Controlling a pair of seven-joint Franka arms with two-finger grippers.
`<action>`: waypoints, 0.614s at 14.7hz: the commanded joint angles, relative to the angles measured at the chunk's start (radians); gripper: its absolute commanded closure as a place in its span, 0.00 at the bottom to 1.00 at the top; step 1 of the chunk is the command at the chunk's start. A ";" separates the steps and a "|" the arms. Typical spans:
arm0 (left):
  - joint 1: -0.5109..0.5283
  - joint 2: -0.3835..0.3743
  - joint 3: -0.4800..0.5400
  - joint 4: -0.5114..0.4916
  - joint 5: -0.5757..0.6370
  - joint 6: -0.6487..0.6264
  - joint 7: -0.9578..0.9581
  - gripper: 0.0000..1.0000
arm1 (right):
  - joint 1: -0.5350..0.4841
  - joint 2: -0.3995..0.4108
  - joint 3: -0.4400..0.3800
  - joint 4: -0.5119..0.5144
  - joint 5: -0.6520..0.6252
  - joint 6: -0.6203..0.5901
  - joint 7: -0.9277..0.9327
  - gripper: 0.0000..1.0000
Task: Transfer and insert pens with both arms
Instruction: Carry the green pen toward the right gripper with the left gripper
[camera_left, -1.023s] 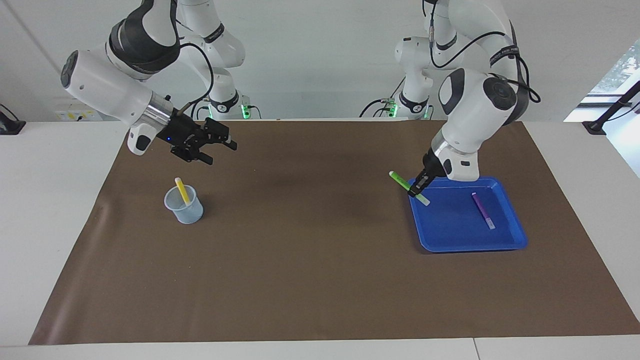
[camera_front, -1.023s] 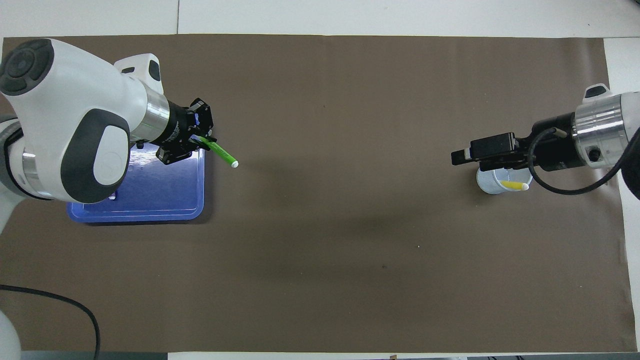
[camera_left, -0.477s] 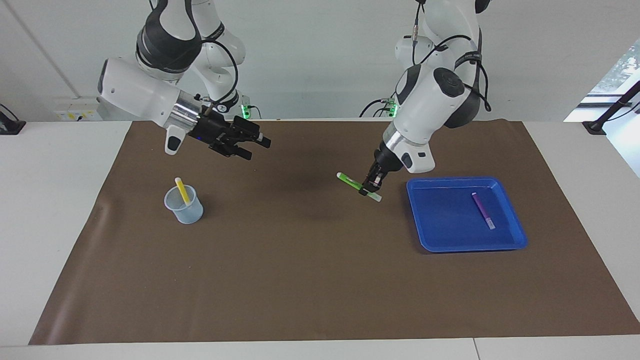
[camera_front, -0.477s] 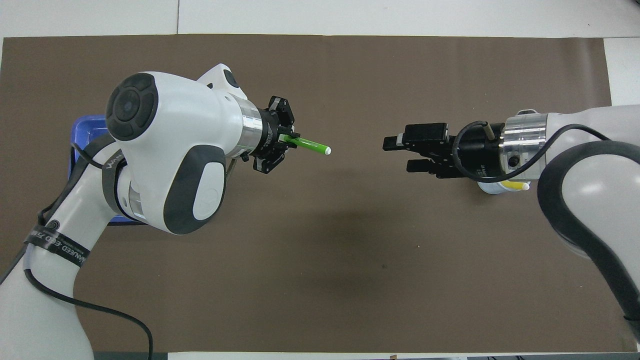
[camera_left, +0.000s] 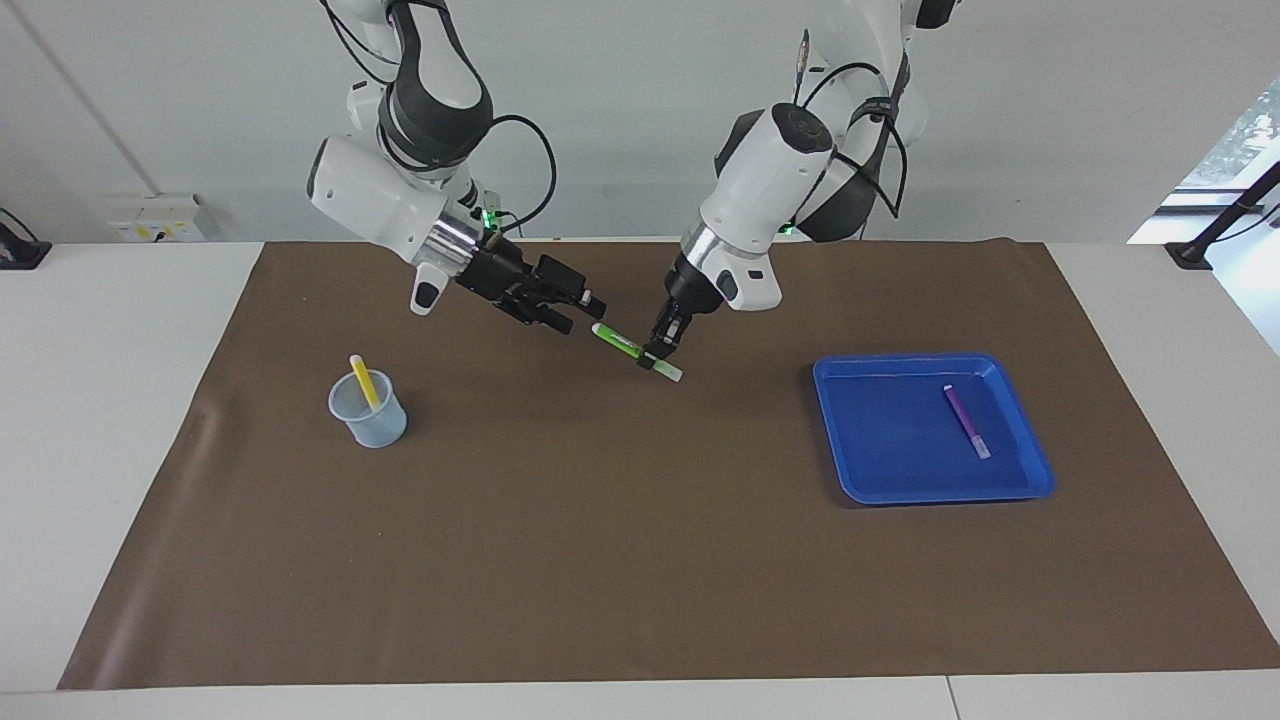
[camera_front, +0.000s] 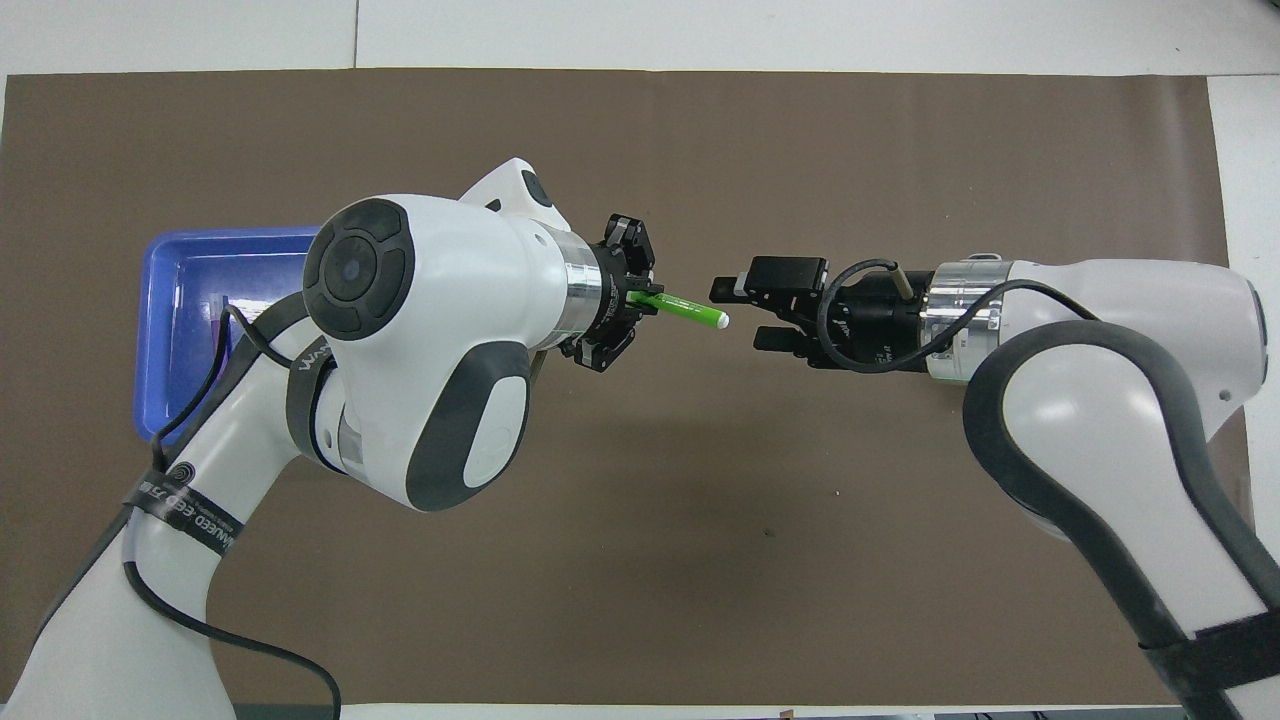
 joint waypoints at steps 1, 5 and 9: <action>-0.028 0.014 0.013 0.020 -0.019 0.015 -0.016 1.00 | 0.000 -0.001 0.000 -0.010 0.028 0.011 0.003 0.15; -0.034 0.014 0.013 0.019 -0.018 0.026 -0.019 1.00 | 0.001 -0.001 0.000 -0.010 0.029 0.006 0.005 0.28; -0.037 0.015 0.013 0.019 -0.018 0.033 -0.019 1.00 | 0.003 -0.004 0.000 -0.010 0.031 -0.003 0.003 0.29</action>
